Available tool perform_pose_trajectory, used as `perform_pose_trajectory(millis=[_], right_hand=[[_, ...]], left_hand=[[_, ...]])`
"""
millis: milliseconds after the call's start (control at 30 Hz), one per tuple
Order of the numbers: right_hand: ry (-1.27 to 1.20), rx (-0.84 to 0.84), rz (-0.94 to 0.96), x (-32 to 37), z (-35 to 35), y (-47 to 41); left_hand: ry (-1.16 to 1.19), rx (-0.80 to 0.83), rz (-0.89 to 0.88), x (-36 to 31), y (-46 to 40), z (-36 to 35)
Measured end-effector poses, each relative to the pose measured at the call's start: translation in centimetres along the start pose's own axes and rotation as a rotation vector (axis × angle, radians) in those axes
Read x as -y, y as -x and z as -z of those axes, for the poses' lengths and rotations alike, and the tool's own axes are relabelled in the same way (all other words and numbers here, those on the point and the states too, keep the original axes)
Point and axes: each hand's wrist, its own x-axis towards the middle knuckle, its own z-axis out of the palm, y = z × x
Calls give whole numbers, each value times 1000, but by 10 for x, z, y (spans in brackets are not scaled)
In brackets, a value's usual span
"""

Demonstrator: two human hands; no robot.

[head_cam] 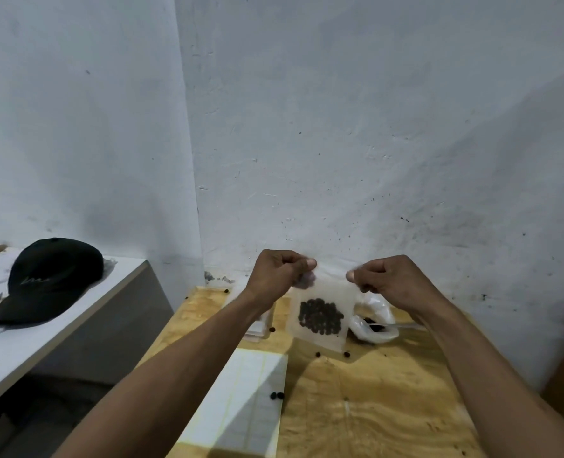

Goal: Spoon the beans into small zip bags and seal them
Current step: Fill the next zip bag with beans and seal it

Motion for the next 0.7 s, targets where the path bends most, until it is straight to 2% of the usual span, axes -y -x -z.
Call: perform_pose_trajectory(millis=[200,367,433,533,600,700], right_hand=[[-48,-41,-10,2,-12,-11],[-190,276,-105,-4,-43,-3],[-268,245,-94,-11,-60,-5],[-358,143,-127,-13,-78,-13],[-346,113,-164,-10,-86,-20],[-350,125,-233,-5,-106,-28]], left_hand=[[58,-25,7,-7,-6,12],[209,-87,43,-6,-12,33],[195,-17,92,-4,-11,40],[-7,173,247,8,-4,48],[-62,168,289,19,-1,55],[-71,68,282,26,0,68]])
